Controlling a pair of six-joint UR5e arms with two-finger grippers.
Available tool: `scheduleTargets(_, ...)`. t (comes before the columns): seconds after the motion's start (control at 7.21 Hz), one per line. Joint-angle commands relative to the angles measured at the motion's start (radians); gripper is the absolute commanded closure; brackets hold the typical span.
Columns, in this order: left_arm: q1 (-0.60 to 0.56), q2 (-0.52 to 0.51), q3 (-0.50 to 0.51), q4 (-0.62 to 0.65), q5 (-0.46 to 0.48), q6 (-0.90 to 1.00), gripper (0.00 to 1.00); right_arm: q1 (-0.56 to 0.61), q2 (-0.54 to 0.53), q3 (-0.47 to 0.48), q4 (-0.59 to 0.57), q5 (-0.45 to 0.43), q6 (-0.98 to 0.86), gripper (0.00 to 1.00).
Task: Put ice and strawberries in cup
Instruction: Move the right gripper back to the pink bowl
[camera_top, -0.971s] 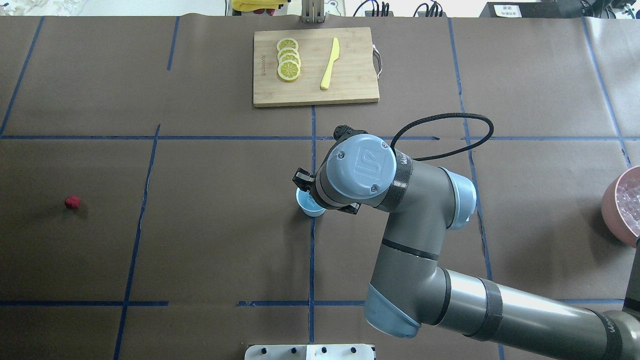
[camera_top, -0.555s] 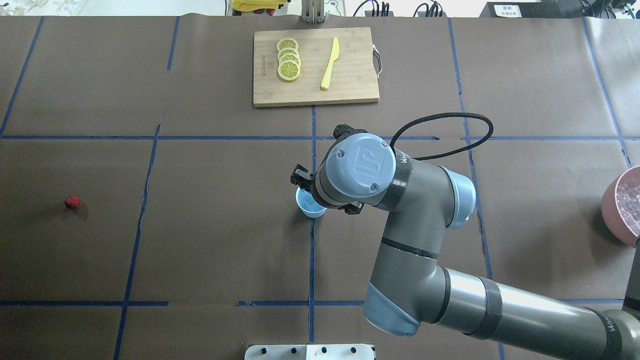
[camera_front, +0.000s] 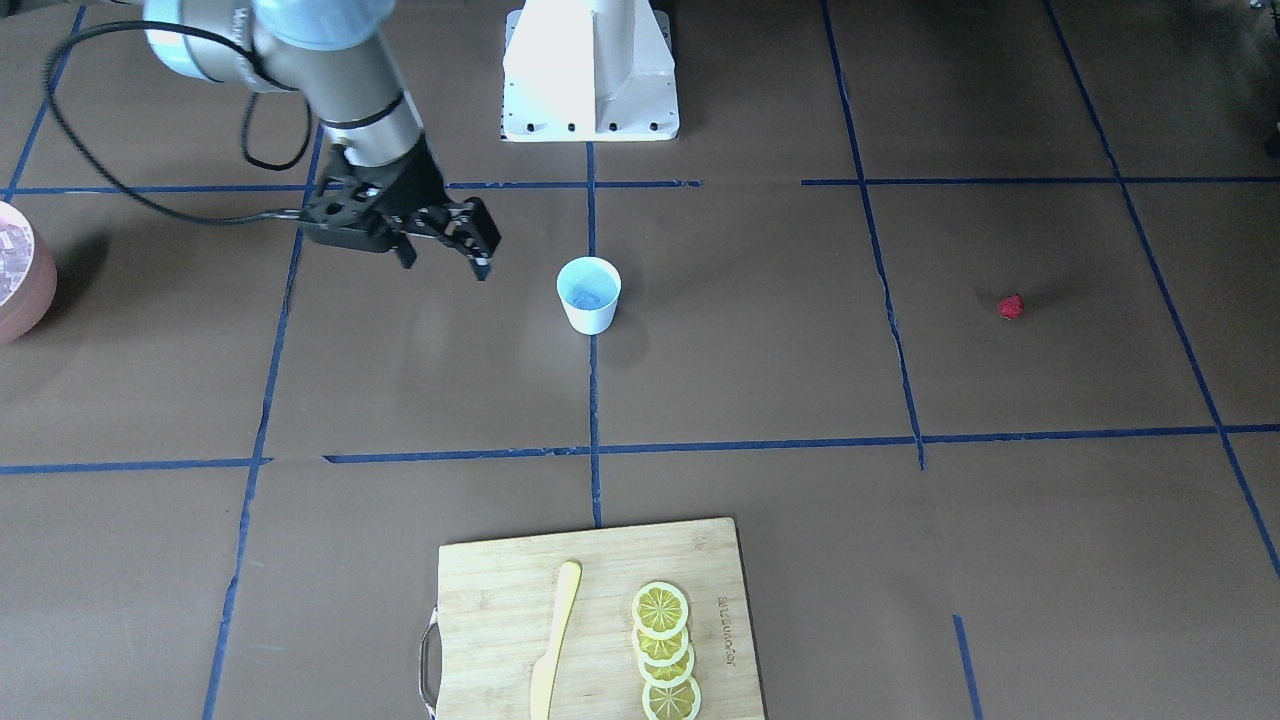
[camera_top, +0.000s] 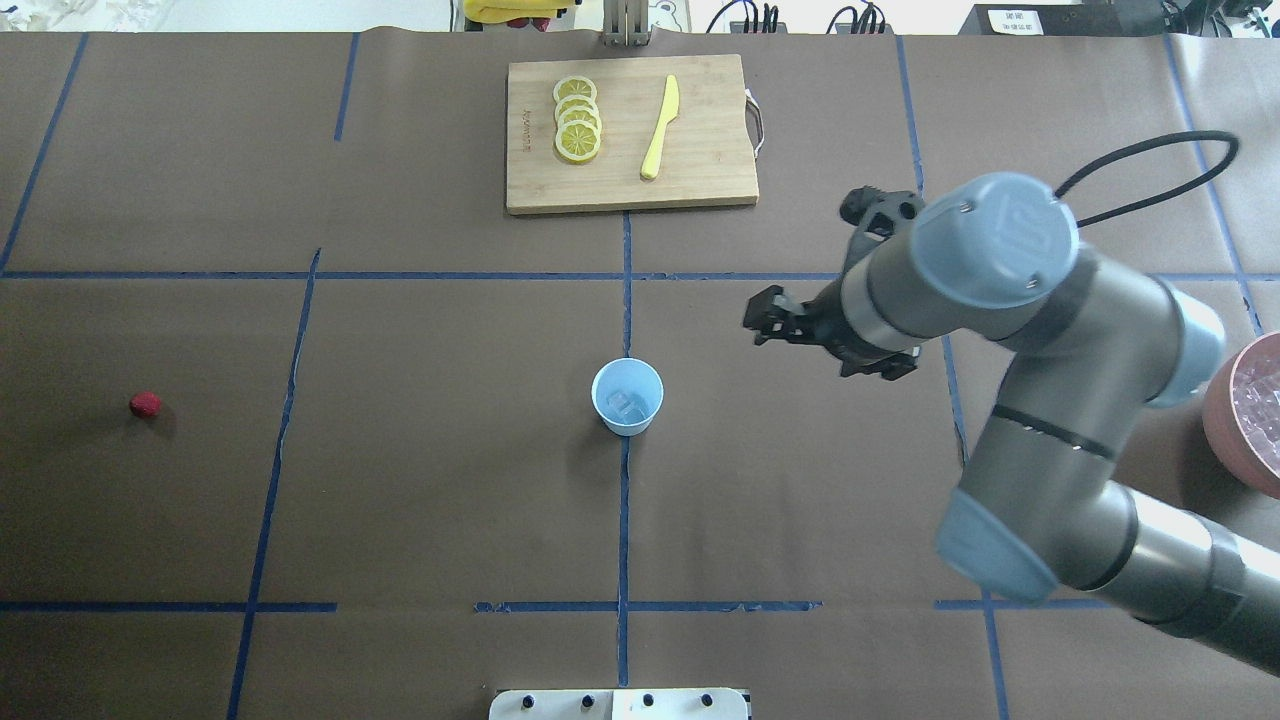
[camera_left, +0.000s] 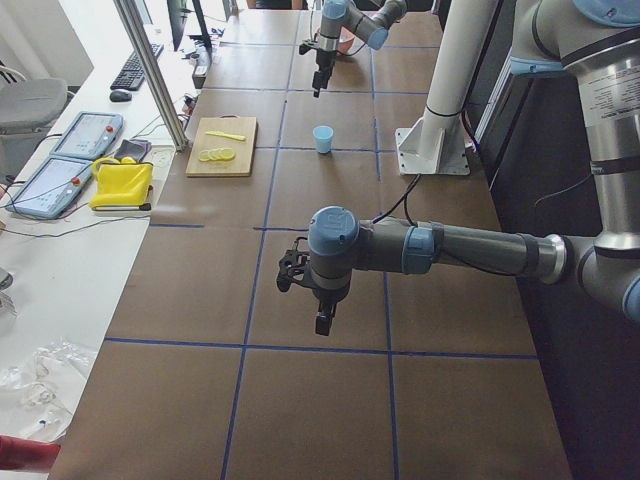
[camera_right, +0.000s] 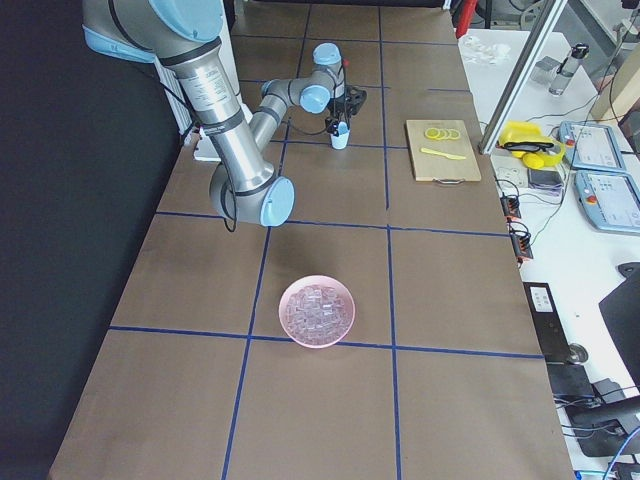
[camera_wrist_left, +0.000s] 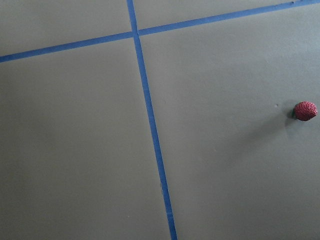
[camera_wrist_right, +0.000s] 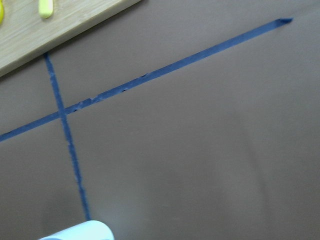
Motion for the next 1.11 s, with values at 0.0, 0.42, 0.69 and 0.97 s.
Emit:
scheduleTargets(0.0,0.000,0.001,-0.001,0.000,0.001,-0.002,0.00,0.197,-0.209,0.069,0.002,0.165,-0.220,0.00)
scheduleTargets(0.42,0.000,0.001,-0.001,0.000,-0.001,-0.004,0.00,0.459,-0.475,0.067,0.000,0.299,-0.761,0.00)
scheduleTargets(0.69,0.000,0.001,-0.001,0.000,-0.001,-0.004,0.00,0.583,-0.555,-0.019,0.000,0.353,-1.122,0.00)
scheduleTargets(0.97,0.000,0.001,-0.001,0.000,-0.001,-0.004,0.00,0.644,-0.578,-0.105,0.000,0.350,-1.391,0.00)
